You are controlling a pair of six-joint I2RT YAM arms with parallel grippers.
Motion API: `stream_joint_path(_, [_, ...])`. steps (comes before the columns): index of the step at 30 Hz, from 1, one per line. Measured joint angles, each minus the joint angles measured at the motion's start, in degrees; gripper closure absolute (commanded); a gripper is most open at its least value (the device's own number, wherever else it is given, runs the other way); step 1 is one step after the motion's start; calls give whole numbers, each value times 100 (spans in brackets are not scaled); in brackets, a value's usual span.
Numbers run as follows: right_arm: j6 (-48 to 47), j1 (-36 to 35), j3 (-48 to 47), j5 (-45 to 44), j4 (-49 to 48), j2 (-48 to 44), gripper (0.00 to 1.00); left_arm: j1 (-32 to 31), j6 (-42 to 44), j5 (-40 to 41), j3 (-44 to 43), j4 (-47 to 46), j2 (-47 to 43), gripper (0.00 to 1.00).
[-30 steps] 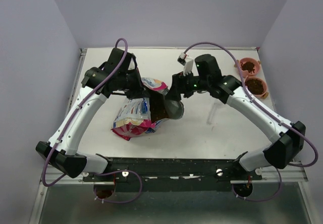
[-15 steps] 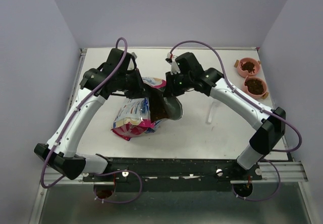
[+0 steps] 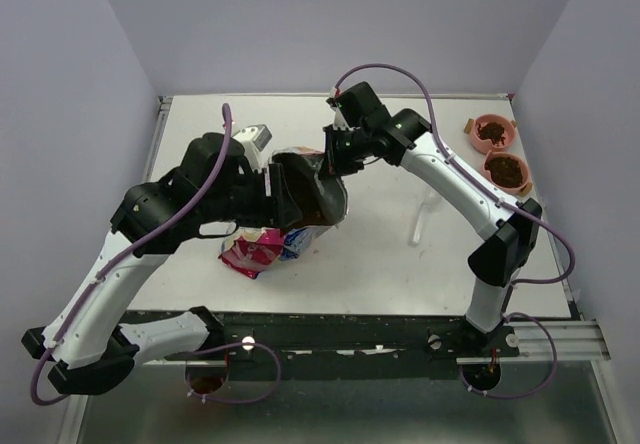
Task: Serve the pet food
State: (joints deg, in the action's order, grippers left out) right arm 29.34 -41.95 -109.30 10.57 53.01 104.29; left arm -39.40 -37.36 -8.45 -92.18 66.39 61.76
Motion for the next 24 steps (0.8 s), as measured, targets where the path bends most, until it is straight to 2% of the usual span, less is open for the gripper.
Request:
stream_joint_path(2, [201,44,-254,0,203,133,100,-348,26,398,111,203,-15,34])
stream_joint_path(7, [632,120,-645,22,586,280,100,-1029,33,1156,188,647,74,22])
stream_joint_path(12, [879,120,-852,-9,925,319,100,-1615,120,1915,-188,951,485,20])
stream_joint_path(20, [1143,155,-861,-28,1014,317,100,-1974,531,2579,-365,1008,859,24])
stream_joint_path(24, [1272,155,-861,-68,1027,306,100,-1993,785,2583,-223,1005,765,34])
